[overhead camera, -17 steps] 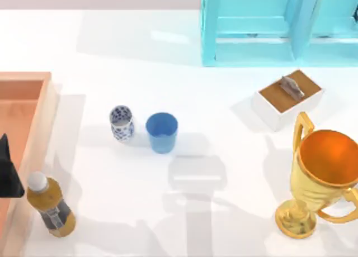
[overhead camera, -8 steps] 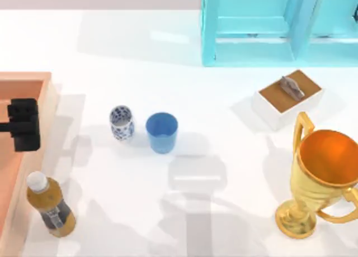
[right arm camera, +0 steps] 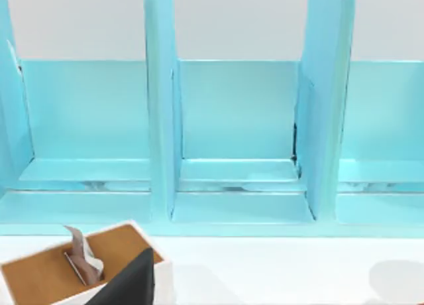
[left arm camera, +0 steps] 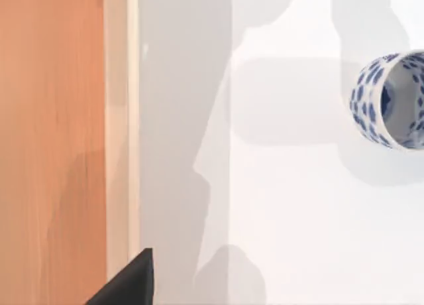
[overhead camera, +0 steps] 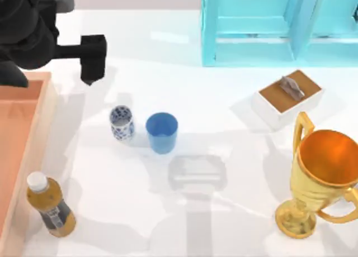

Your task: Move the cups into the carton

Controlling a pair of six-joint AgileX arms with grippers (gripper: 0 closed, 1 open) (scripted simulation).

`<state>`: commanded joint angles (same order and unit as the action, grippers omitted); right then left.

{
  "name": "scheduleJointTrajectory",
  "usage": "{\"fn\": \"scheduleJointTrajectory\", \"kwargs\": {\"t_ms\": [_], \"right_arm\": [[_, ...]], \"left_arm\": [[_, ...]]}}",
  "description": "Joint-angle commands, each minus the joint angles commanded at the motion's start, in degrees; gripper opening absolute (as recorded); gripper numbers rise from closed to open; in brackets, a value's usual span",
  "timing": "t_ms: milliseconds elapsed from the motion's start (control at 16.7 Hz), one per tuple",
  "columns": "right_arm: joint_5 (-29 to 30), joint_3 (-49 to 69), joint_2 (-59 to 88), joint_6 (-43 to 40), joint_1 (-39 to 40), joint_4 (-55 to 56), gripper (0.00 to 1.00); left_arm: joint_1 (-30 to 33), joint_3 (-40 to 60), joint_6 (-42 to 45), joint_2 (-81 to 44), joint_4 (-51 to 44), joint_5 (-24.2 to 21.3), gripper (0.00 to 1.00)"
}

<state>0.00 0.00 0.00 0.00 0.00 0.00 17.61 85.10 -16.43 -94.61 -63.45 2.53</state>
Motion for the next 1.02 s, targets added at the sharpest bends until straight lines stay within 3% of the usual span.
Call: {"fn": "scheduleJointTrajectory", "kwargs": {"t_ms": [300,540,1020], "right_arm": [[0.0,0.0,0.0,0.0,0.0,0.0,1.00],[0.0,0.0,0.0,0.0,0.0,0.0,1.00],[0.0,0.0,0.0,0.0,0.0,0.0,1.00]], "left_arm": [[5.3,21.6,-5.1,-20.6,-12.1,-1.4,1.00],[8.2,32.5,-7.8,-30.7,-17.9,-2.5,1.00],[8.7,34.8,-8.4,-33.0,-18.9,-2.7,1.00]]}}
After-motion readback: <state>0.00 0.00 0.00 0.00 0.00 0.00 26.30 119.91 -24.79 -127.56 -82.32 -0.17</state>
